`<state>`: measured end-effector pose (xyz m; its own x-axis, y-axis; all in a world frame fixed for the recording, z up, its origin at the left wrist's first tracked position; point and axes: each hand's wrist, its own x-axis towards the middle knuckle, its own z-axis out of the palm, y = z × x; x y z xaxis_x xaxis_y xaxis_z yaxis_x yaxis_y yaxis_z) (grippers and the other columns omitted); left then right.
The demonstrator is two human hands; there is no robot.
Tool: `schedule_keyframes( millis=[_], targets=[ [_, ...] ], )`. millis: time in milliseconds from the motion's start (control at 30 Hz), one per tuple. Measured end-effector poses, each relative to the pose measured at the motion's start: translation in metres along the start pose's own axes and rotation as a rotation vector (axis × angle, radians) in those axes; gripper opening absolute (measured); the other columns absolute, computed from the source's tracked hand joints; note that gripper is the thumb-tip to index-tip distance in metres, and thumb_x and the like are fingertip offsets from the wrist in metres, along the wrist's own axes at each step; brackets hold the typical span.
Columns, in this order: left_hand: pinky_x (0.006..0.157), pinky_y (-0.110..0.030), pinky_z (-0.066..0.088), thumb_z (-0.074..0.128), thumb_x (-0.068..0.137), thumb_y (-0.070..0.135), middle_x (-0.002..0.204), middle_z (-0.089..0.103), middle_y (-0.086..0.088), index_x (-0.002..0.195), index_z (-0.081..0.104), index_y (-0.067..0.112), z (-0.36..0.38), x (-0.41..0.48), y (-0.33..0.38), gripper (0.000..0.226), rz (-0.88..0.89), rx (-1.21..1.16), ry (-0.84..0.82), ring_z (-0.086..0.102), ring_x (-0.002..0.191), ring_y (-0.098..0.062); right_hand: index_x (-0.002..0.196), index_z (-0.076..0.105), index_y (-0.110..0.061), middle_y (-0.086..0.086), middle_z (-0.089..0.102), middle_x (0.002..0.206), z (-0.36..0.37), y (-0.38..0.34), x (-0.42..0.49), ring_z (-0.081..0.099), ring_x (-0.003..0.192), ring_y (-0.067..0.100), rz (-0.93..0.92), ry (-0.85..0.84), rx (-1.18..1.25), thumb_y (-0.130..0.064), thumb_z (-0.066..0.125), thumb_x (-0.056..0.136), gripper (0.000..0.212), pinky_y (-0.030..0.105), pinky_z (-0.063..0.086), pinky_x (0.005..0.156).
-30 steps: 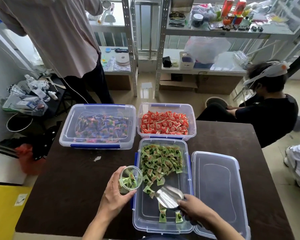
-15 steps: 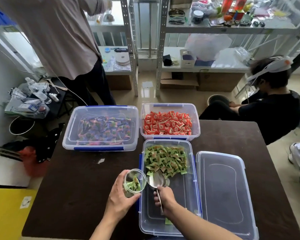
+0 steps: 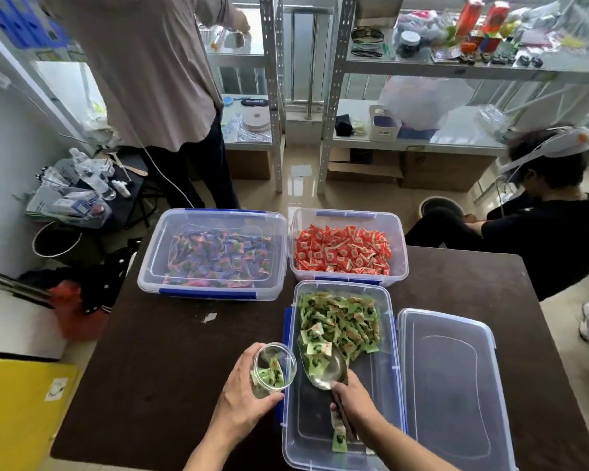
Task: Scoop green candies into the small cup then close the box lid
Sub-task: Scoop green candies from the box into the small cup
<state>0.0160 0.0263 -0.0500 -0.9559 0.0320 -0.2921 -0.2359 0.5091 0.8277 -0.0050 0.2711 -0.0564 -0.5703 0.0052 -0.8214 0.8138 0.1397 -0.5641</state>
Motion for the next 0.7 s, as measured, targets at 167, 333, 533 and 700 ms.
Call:
schedule_keyframes(
  millis=[167,333,533,700],
  targets=[
    [0.108,-0.021,0.044,0.092,0.065,0.038,0.136,0.055,0.024,0.14,0.042,0.047,-0.002,-0.005,-0.001,0.091,-0.006,-0.003,0.008,0.054,0.124,0.005,0.12,0.058,-0.016,0.007,0.057,0.067,-0.04,-0.002,-0.037,0.047,0.05,0.015,-0.085,-0.003,-0.082,-0.011,0.052,0.093,0.027,0.026,0.036,0.047],
    [0.112,-0.026,0.041,0.092,0.065,0.037,0.142,0.049,0.032,0.144,0.039,0.053,-0.002,0.001,0.007,0.097,0.026,0.011,0.025,0.05,0.13,0.007,0.124,0.056,-0.029,-0.001,0.062,0.063,-0.075,-0.047,-0.074,0.052,0.049,0.008,-0.224,-0.077,-0.325,-0.004,0.047,0.097,0.038,0.023,0.042,0.048],
    [0.112,-0.025,0.039,0.088,0.068,0.036,0.145,0.047,0.033,0.145,0.038,0.058,0.0,0.004,0.021,0.095,0.107,0.025,0.028,0.046,0.135,0.008,0.139,0.047,-0.034,-0.001,0.072,0.096,-0.064,-0.107,-0.103,0.066,0.081,0.015,-0.392,-0.084,-0.877,-0.026,0.042,0.094,0.046,0.032,0.055,0.078],
    [0.107,-0.025,0.048,0.086,0.069,0.038,0.143,0.048,0.031,0.144,0.04,0.056,0.002,0.006,0.03,0.09,0.155,0.033,0.035,0.051,0.132,0.0,0.138,0.04,-0.017,0.012,0.069,0.11,-0.027,-0.141,-0.126,0.066,0.091,0.034,-0.551,-0.013,-1.305,-0.024,0.044,0.099,0.039,0.04,0.05,0.07]
  ],
)
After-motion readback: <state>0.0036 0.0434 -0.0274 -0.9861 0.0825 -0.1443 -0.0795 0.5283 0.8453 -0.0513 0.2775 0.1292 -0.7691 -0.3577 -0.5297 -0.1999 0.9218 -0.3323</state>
